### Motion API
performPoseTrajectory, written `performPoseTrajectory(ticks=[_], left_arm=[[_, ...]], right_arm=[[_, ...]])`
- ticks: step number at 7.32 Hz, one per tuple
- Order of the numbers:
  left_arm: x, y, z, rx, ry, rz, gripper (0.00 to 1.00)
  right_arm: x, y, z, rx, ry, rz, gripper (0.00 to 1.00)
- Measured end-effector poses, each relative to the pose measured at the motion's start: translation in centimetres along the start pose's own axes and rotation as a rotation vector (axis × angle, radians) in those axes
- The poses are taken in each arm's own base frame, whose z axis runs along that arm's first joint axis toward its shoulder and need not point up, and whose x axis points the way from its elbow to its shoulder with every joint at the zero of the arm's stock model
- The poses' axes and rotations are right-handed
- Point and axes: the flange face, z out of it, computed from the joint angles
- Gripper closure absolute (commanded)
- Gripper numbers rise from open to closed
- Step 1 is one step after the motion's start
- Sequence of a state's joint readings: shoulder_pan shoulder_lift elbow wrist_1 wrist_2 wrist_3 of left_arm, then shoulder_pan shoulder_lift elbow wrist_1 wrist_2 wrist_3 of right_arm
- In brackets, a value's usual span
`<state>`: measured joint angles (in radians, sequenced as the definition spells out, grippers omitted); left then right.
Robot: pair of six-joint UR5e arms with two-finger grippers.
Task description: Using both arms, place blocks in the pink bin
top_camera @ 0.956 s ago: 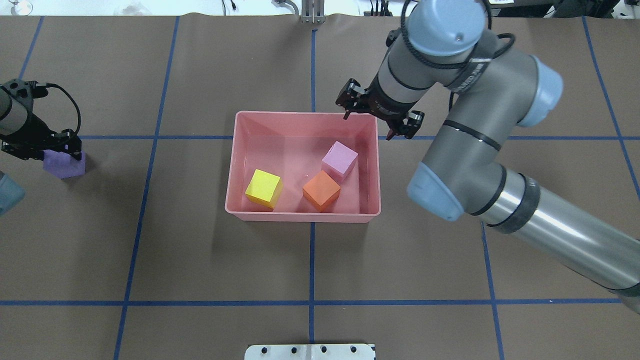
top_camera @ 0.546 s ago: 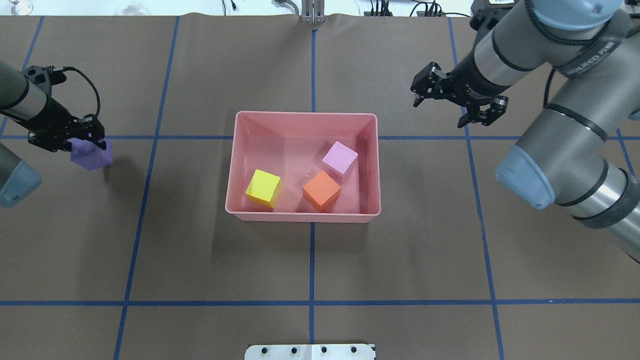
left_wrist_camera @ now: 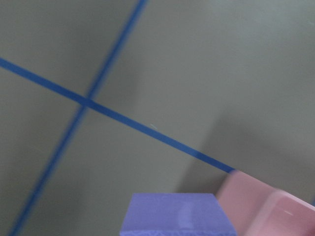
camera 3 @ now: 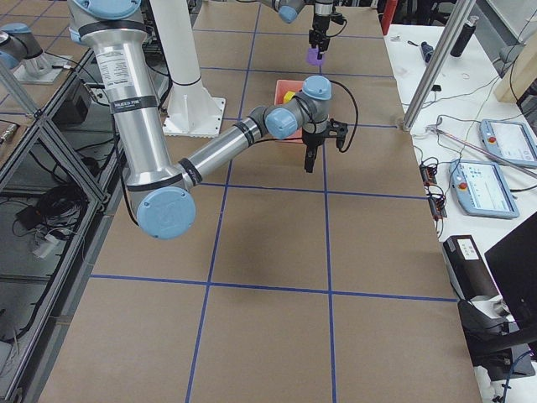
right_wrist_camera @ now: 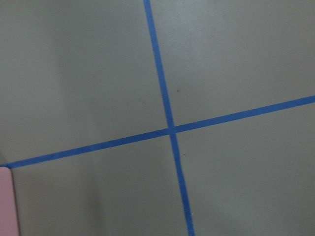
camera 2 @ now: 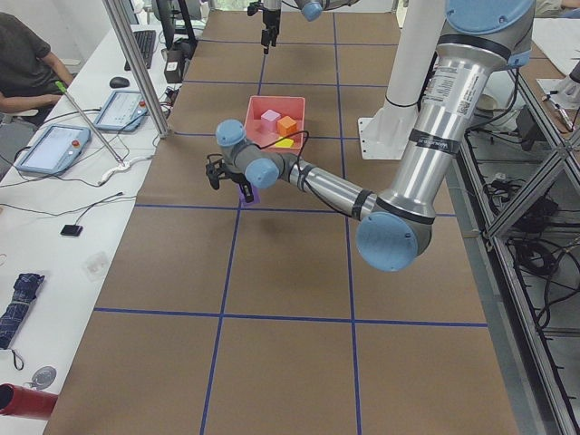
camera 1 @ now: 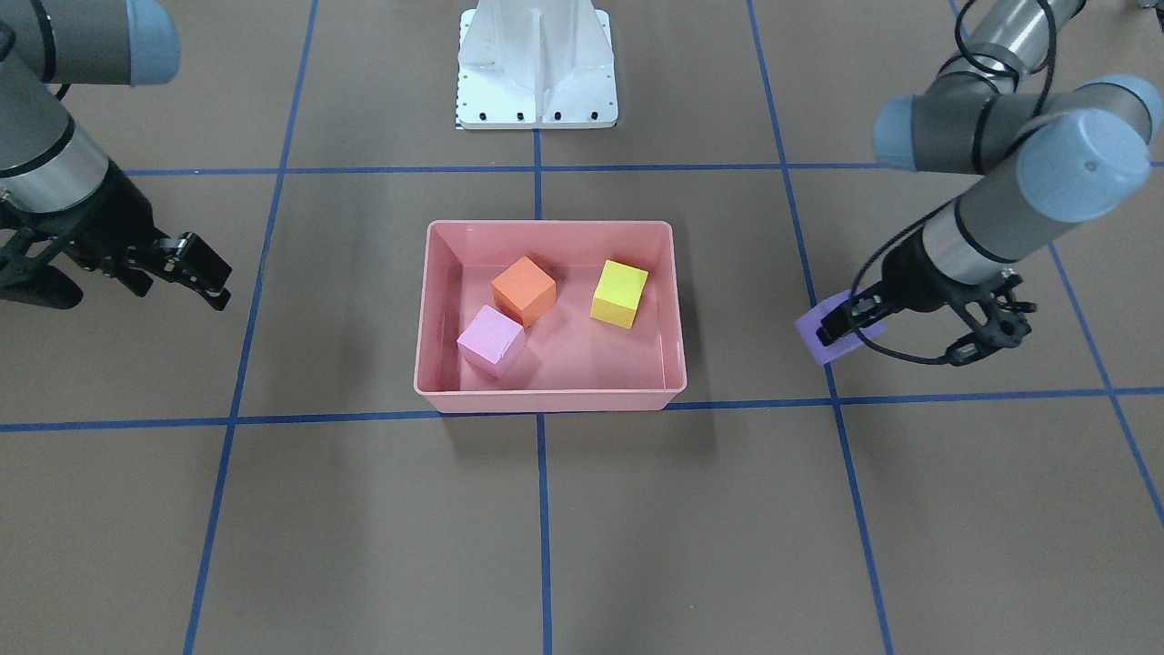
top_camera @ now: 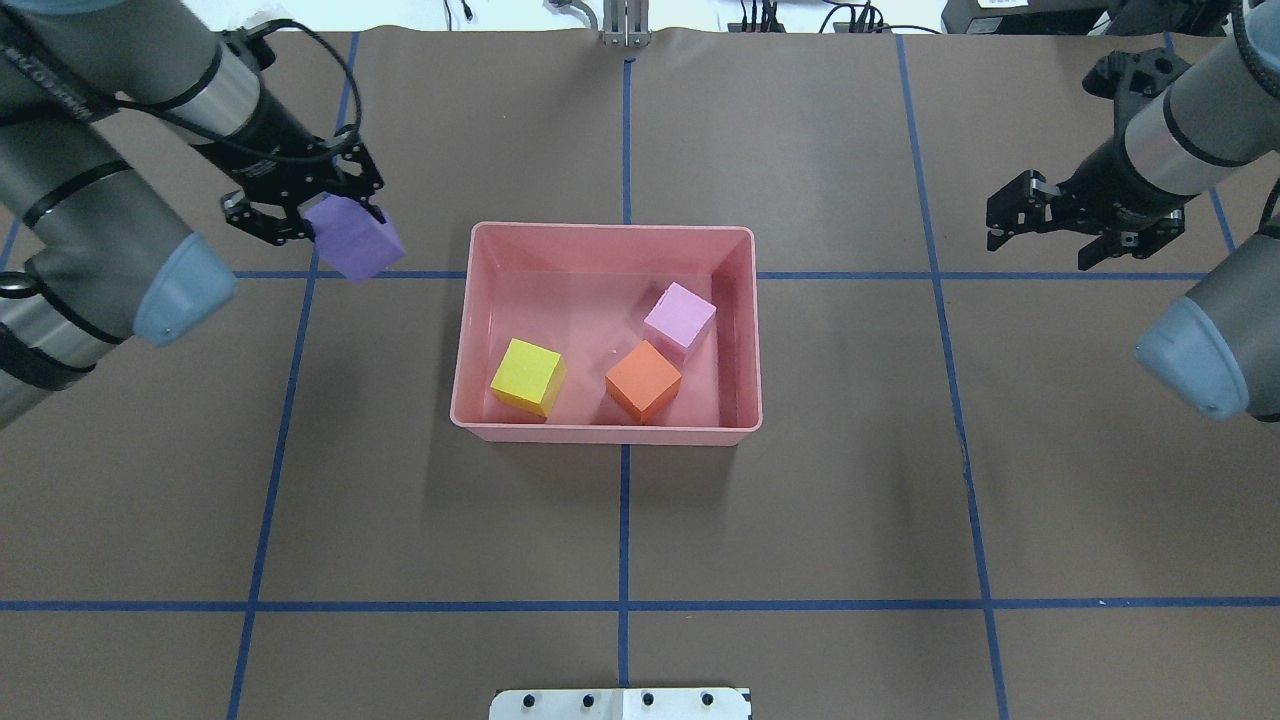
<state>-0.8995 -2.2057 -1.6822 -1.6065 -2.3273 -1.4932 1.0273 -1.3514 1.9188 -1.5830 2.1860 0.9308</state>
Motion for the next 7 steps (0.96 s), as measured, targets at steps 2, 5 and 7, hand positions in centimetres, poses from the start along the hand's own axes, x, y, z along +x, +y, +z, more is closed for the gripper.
performPoseTrajectory(ticks=[2,5,7], left_arm=[[5.6,6.3,4.4,0.040,-0.046,-0.004,1.00],[11.8,8.6,12.1,0.095,-0.124,0.013,0.52],[12.7,7.9,15.0,0.108,-0.130,0.025,0.00]], right_arm=[[0.8,-0.1,0.4,-0.005,0.008,-0.013,0.00],[1.0,0.0,0.4,-0.005,0.007,-0.014,0.00],[1.0,0.0,0.4,-0.004,0.006,-0.015,0.00]])
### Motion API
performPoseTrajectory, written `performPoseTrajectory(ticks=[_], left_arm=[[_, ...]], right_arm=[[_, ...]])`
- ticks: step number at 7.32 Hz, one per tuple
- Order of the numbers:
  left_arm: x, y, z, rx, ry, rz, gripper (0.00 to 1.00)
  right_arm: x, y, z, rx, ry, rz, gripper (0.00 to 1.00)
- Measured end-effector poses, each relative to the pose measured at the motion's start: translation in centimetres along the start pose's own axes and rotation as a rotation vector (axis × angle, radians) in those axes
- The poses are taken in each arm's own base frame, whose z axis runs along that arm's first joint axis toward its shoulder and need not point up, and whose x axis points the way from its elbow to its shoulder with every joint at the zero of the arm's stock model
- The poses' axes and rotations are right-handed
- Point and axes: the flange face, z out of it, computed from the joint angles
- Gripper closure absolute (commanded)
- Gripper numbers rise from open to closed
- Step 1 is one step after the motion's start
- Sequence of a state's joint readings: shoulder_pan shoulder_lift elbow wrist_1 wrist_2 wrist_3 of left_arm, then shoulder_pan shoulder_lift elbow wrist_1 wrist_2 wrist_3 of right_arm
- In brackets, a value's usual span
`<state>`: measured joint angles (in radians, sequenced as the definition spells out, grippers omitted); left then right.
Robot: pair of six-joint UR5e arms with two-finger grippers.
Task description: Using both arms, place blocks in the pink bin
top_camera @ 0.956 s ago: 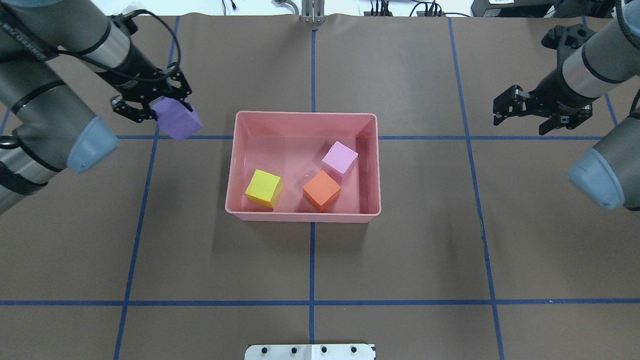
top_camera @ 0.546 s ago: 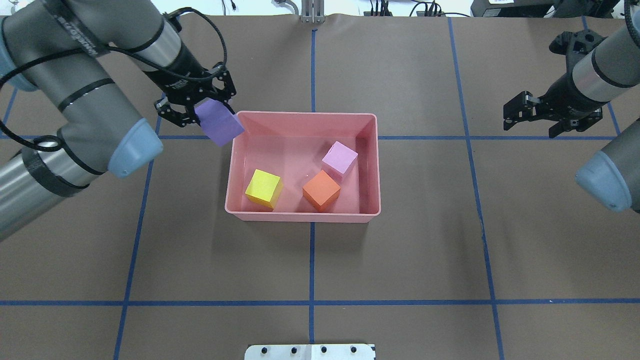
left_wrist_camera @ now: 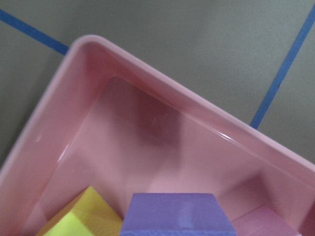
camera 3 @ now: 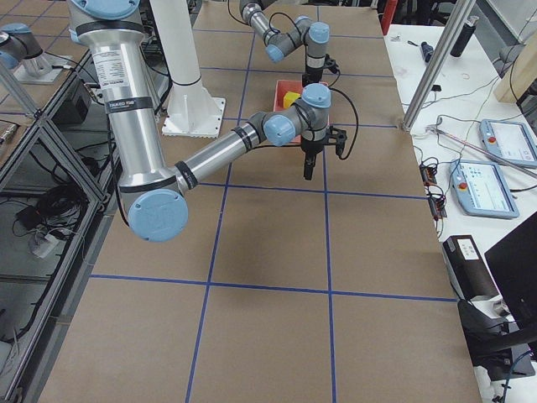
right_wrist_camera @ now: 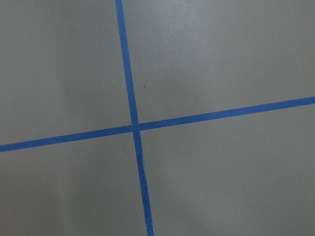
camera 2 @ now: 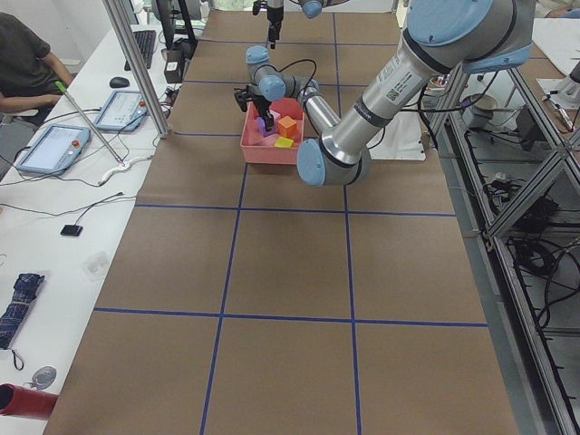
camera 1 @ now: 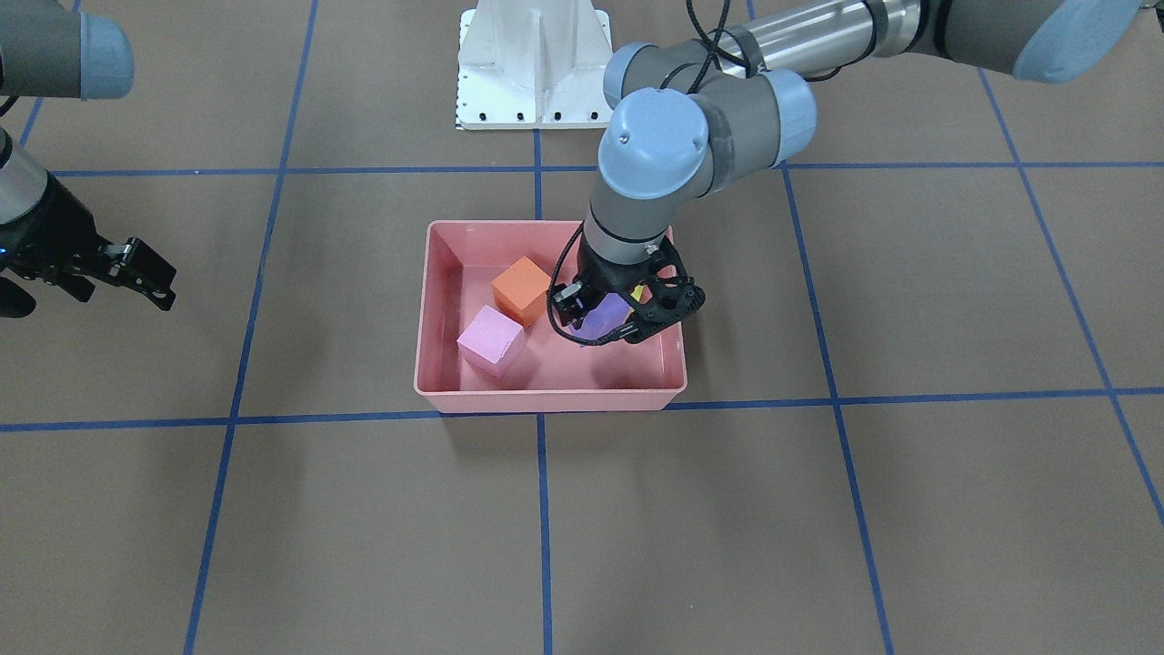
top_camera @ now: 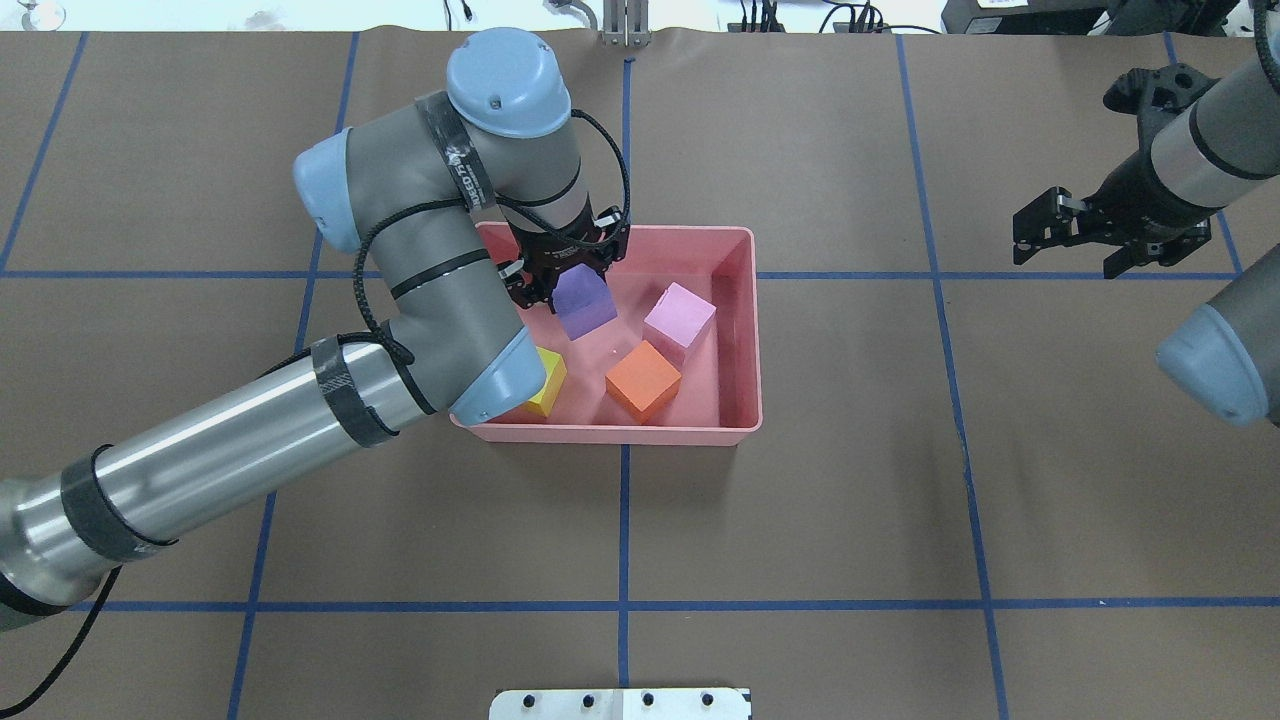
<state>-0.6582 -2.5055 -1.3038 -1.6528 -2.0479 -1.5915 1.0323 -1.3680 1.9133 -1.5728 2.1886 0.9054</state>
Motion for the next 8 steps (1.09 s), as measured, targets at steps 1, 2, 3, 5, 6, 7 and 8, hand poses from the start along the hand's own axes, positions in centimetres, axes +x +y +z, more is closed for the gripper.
performPoseTrajectory(ticks=[1,2,3,5,6,7,8], left_arm=[[0.1,-0.3,0.2,0.001,0.003,0.004,0.00],[0.1,-0.6,-1.0,0.003,0.023,0.011,0.00],[-1.2,-1.1,-3.0,0.008,0.054,0.030,0.00],[-11.5,-4.7,-7.5,0.005,0.104,0.136,0.00],[-18.7,-6.7,-9.4,0.017,0.108,0.211,0.00],[-26.5,-8.8,-11.0,0.042,0.087,0.309,0.00],[-33.7,-11.8,-12.7,0.063,0.055,0.404,0.00]], right_arm=[[0.0,0.0,-0.1,0.001,-0.001,-0.001,0.00],[0.1,-0.1,-0.1,0.003,-0.001,-0.005,0.00],[0.7,-0.4,-0.2,0.004,0.002,-0.013,0.00],[4.1,-1.7,-1.1,-0.009,-0.008,-0.043,0.00],[6.8,-2.6,-1.8,-0.009,-0.012,-0.063,0.00],[9.8,-3.6,-2.7,-0.005,-0.015,-0.083,0.00],[13.5,-4.8,-3.6,-0.006,-0.028,-0.091,0.00]])
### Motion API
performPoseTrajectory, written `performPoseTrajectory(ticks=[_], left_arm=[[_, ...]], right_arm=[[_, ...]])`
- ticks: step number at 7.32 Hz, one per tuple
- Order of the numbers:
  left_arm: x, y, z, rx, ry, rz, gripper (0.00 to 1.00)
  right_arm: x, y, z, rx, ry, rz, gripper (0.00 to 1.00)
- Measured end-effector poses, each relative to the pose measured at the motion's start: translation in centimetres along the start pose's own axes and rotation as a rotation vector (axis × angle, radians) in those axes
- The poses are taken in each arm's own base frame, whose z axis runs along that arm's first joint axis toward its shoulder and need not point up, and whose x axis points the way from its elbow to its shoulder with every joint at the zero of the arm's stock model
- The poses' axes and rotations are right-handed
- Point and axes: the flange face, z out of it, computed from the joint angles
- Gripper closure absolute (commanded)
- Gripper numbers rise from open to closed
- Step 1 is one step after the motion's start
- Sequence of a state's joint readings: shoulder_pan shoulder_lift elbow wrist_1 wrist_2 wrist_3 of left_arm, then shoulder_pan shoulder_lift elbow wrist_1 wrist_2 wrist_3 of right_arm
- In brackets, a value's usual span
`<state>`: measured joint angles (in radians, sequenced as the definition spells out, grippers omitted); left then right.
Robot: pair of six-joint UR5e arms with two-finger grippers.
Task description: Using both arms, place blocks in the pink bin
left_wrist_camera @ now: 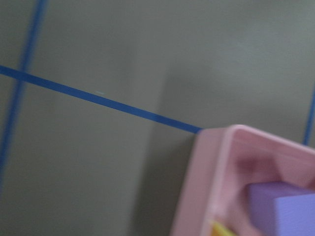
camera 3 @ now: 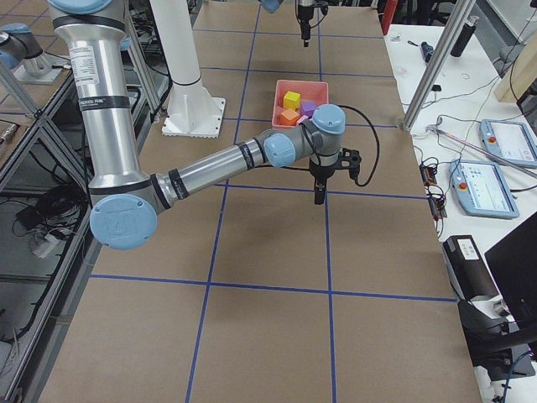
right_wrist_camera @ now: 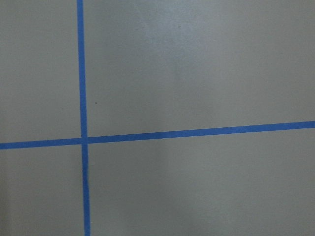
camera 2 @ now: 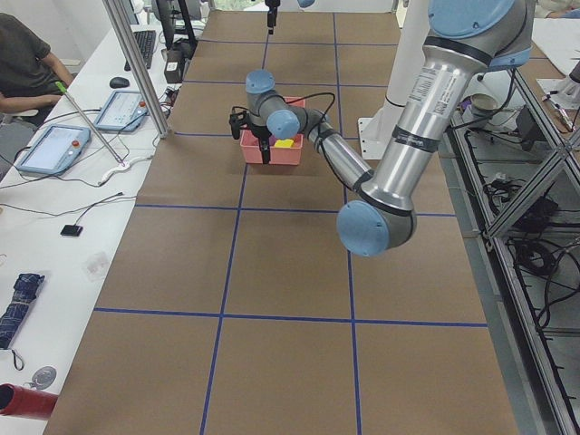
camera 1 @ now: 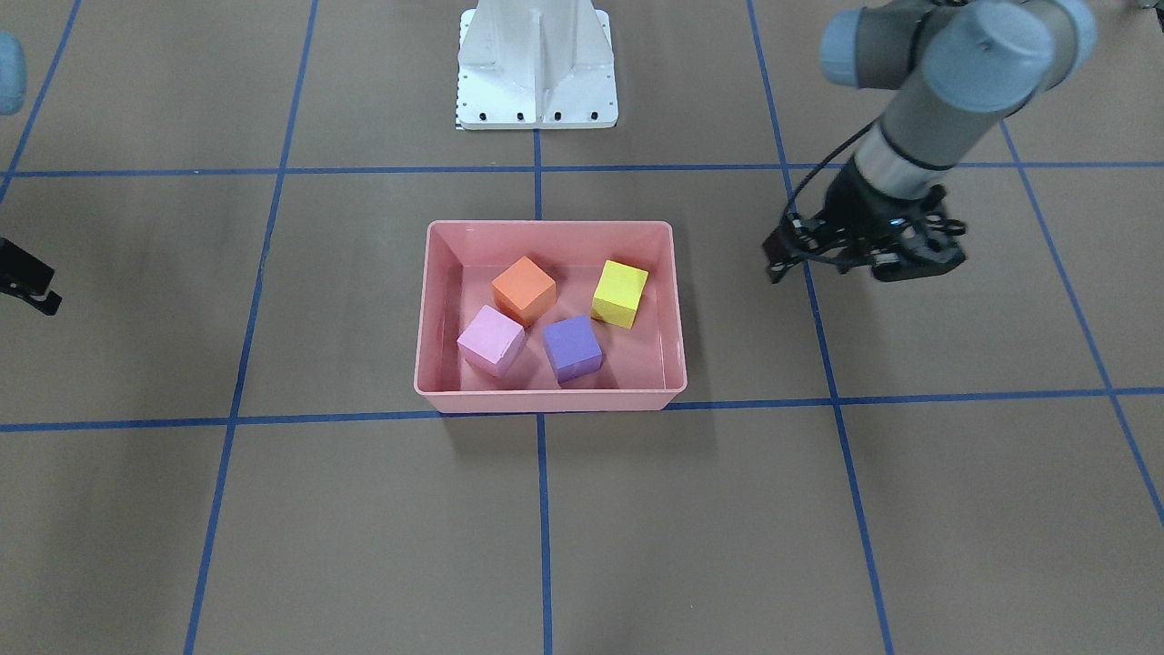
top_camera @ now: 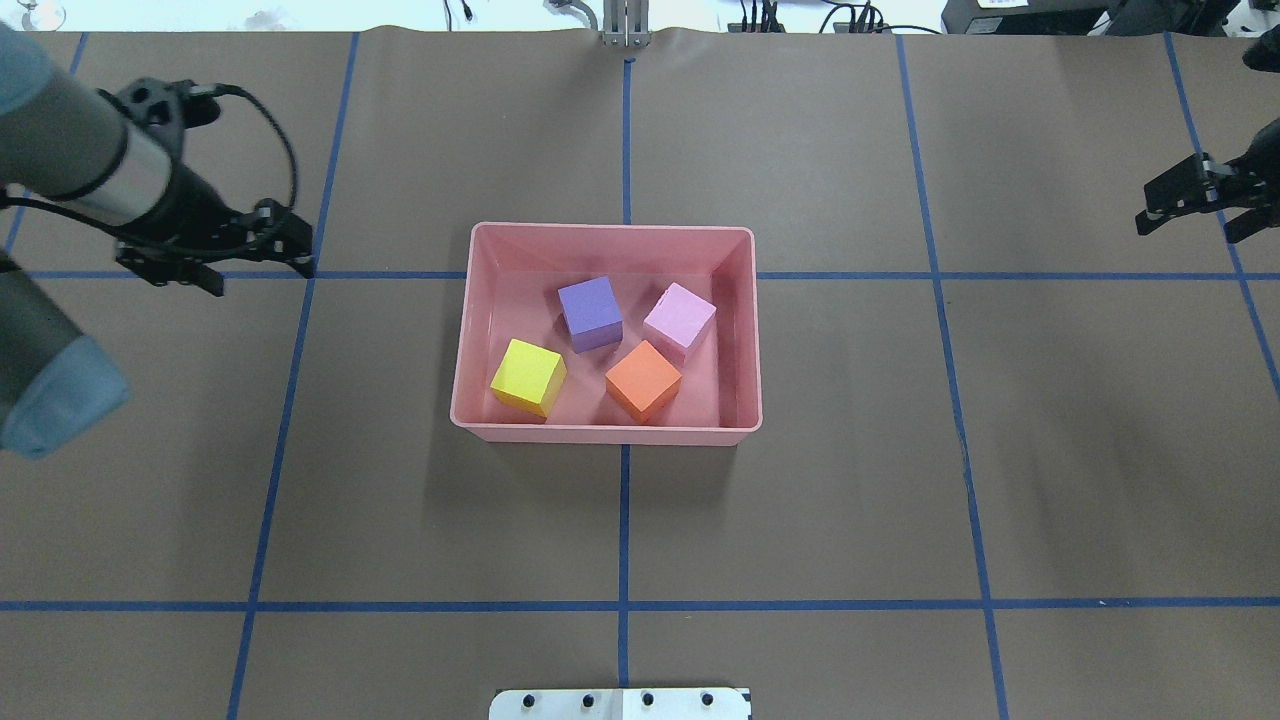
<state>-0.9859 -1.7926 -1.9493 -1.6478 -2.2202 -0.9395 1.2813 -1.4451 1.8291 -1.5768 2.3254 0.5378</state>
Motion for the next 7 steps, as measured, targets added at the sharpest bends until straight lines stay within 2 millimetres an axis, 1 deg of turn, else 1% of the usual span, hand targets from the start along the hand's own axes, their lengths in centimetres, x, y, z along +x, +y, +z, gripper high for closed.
performPoseTrajectory(ticks=[1,2,3,4,5,6,7], left_arm=[[-7.8,-0.8,-1.9,0.002,-0.029,0.094,0.00],[-15.0,-1.9,-3.1,0.000,-0.059,0.183,0.00],[-21.3,-3.2,-3.7,-0.004,-0.089,0.248,0.00],[-26.5,-4.2,-4.3,-0.007,-0.112,0.277,0.00],[-30.2,-4.7,-4.4,-0.015,-0.128,0.283,0.00],[-32.0,-4.9,-4.3,-0.027,-0.135,0.275,0.00],[-32.7,-5.1,-4.2,-0.044,-0.139,0.255,0.00]], right_arm=[[4.4,-0.6,-0.9,-0.003,-0.019,-0.002,0.00],[8.8,-0.7,-1.1,-0.010,-0.025,-0.010,0.00],[13.0,-0.8,-0.5,-0.024,-0.021,-0.023,0.00],[16.3,-0.8,0.1,-0.038,-0.017,-0.038,0.00],[18.9,-0.7,0.5,-0.048,-0.021,-0.036,0.00],[20.3,-0.6,0.8,-0.056,-0.028,-0.030,0.00],[21.0,-0.4,1.0,-0.061,-0.031,-0.025,0.00]])
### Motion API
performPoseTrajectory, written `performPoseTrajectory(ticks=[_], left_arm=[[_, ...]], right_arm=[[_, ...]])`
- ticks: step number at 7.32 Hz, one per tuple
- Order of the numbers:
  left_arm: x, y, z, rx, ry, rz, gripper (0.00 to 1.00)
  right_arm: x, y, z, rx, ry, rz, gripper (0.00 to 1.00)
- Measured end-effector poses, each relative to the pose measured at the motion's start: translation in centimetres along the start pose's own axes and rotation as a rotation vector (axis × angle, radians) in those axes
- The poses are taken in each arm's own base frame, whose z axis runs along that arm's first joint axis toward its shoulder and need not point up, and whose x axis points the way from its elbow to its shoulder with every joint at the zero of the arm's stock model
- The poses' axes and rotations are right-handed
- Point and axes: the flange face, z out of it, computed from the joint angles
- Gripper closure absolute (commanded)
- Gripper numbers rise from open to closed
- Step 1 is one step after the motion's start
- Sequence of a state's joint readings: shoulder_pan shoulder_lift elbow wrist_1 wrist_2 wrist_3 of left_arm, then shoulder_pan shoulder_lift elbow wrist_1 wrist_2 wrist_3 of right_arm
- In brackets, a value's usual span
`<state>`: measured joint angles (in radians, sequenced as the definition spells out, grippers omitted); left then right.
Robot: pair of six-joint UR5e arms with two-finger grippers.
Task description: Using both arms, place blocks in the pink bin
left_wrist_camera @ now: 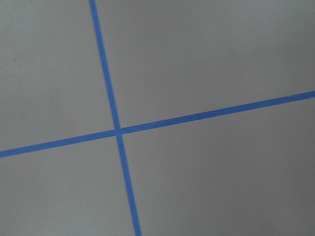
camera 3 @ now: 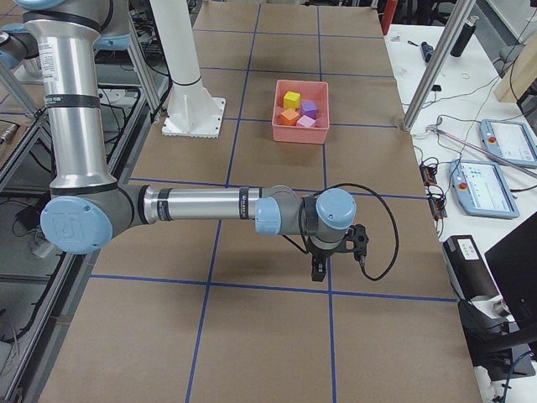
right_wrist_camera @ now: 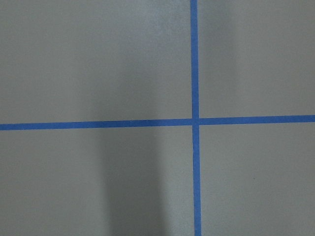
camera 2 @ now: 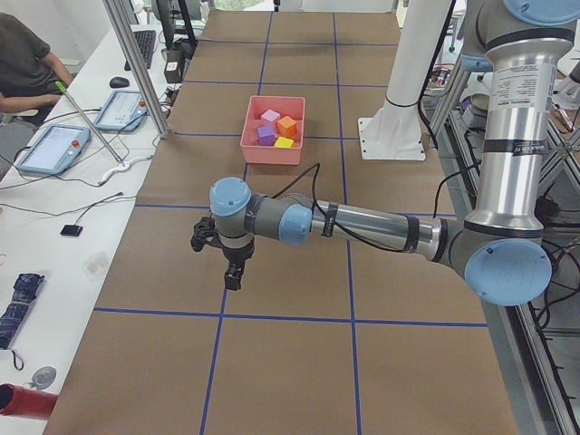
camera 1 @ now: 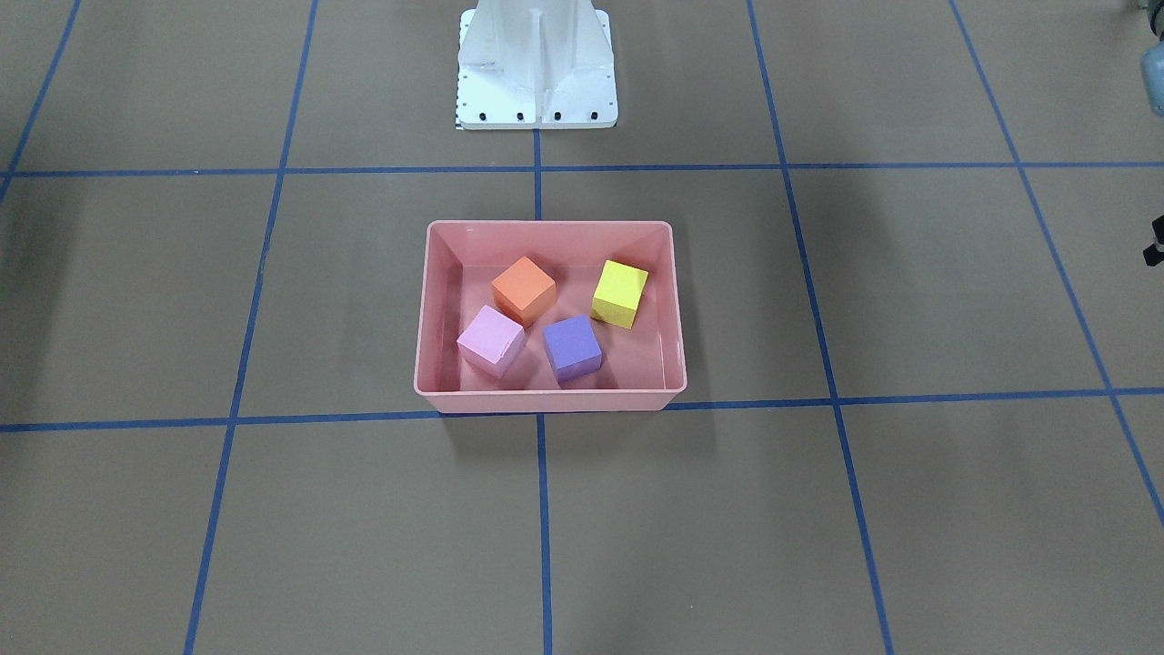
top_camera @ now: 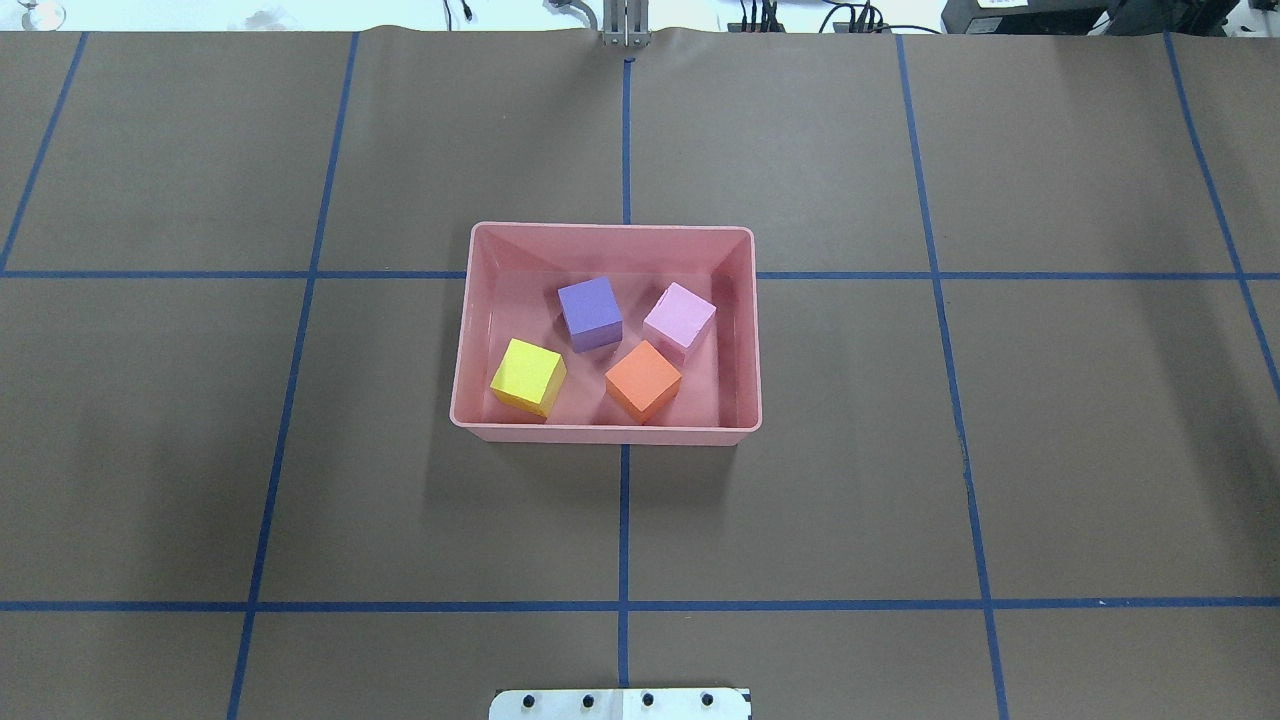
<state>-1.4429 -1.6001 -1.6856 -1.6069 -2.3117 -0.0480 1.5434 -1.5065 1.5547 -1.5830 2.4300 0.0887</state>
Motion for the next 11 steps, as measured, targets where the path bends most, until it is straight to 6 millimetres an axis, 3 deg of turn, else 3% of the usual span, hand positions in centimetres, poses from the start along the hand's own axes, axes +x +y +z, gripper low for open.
performPoseTrajectory(ticks=[5,11], left_arm=[[-1.0,2.2,0.9,-0.053,0.045,-0.060,0.00],[-1.4,2.9,1.5,-0.053,0.064,-0.165,0.00]], right_arm=[[-0.2,2.9,-0.7,0.017,0.001,-0.020,0.00],[-1.4,2.6,-0.9,0.018,-0.007,-0.038,0.00]])
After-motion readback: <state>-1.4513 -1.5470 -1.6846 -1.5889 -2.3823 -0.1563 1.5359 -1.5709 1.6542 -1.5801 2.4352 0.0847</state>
